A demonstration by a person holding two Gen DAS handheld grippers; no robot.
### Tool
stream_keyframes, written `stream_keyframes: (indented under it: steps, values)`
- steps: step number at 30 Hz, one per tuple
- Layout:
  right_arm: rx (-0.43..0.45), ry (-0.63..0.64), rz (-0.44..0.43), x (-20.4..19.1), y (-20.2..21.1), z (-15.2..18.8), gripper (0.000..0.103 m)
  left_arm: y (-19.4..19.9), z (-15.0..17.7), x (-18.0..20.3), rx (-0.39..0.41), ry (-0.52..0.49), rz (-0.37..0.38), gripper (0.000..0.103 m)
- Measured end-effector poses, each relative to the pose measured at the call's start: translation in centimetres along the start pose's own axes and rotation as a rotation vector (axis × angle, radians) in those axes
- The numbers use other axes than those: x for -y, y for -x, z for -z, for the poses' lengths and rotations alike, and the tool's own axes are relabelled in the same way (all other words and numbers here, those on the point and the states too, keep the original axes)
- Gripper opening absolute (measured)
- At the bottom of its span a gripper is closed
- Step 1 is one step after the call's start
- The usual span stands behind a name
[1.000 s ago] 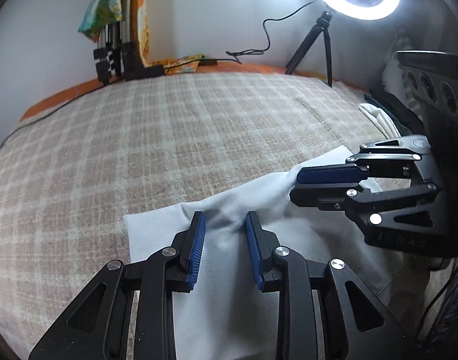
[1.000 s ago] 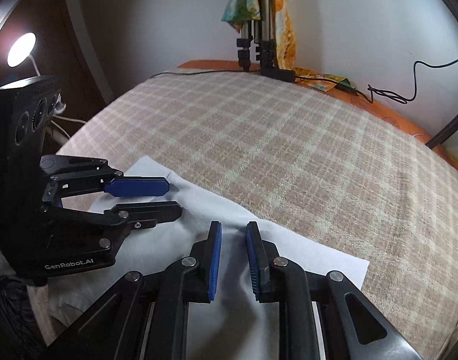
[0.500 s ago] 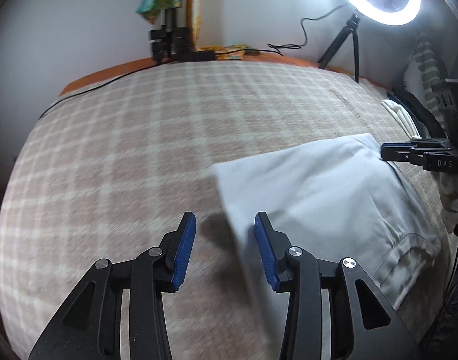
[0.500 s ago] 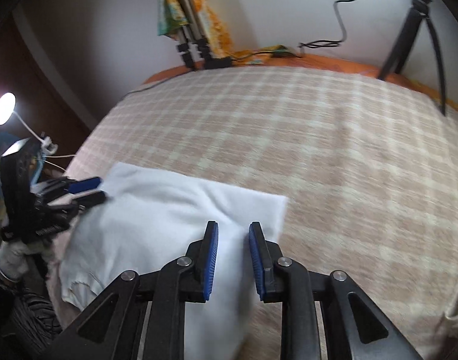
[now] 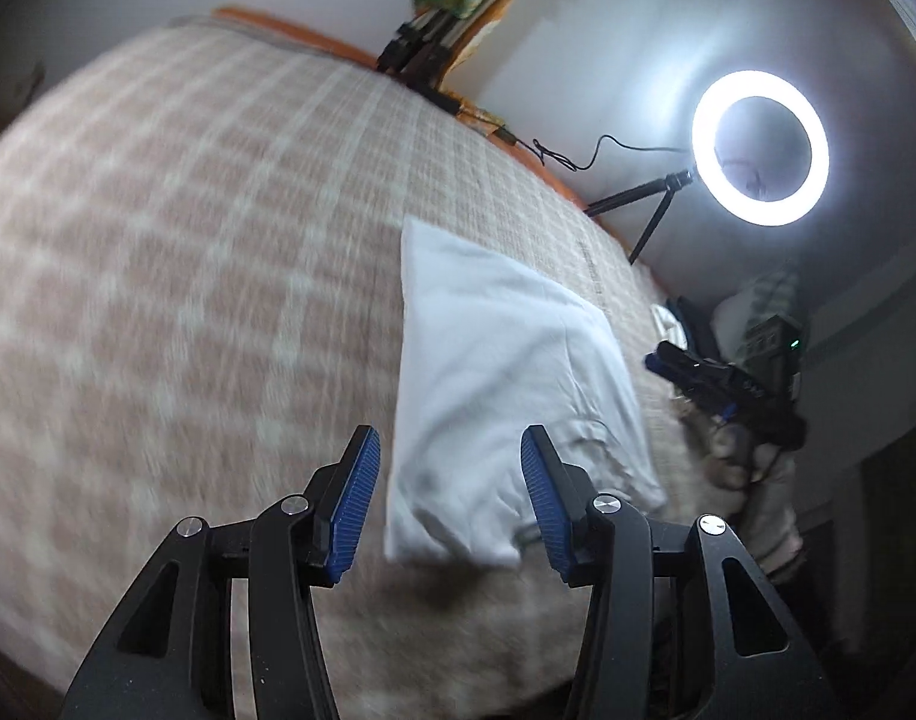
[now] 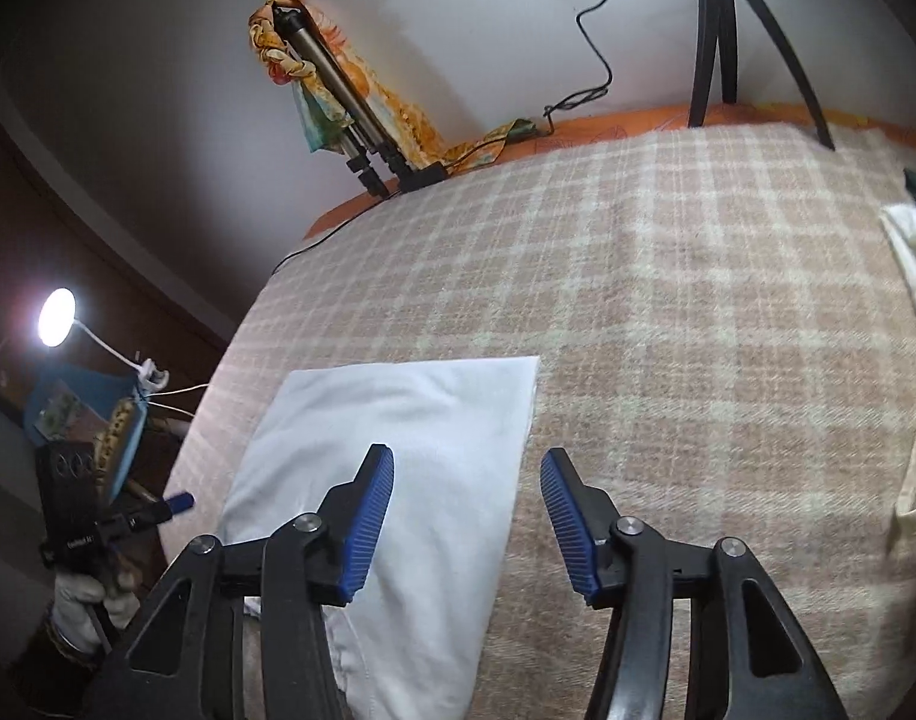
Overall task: Fold small clothes
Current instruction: 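Grasp the folded shirt bundle with the left gripper and lift it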
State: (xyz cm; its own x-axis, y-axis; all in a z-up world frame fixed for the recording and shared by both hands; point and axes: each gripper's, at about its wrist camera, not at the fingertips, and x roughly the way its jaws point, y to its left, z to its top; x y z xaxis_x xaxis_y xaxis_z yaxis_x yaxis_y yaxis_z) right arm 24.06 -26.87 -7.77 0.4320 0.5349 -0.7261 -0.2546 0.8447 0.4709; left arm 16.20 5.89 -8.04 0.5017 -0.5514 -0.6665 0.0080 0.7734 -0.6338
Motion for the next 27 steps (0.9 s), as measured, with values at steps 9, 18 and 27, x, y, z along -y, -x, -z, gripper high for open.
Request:
stream_keyframes:
  steps: [9, 18, 27]
  values:
    - [-0.026, -0.16, -0.109, 2.5, -1.5, 0.2, 0.058, -1.3, 4.2, -2.9, -0.044, 0.298, 0.124, 0.048]
    - [-0.043, -0.251, -0.176, 4.3, -3.6, 0.4, 0.055, -2.6, 4.5, -2.0, 0.019, 0.321, 0.168, 0.048]
    - [-0.053, -0.246, -0.243, 4.5, -5.4, -0.9, 0.04, -5.1, 3.2, 0.1, 0.053, 0.298, 0.172, 0.048]
